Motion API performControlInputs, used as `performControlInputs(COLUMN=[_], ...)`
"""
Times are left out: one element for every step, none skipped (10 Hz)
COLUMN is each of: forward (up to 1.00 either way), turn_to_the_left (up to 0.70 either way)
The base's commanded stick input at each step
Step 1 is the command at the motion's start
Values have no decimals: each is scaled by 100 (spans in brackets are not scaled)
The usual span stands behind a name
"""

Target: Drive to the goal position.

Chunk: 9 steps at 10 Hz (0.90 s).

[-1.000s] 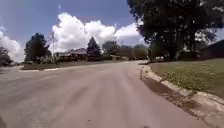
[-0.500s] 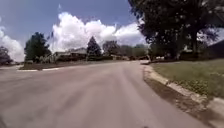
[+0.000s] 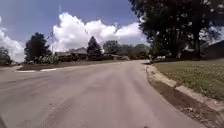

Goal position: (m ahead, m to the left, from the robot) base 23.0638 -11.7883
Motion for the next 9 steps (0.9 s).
performControlInputs(forward=[70,70,70,70,70,70,70,70,70], turn_to_the_left=[0,0,0,0,0,0,0,0,0])
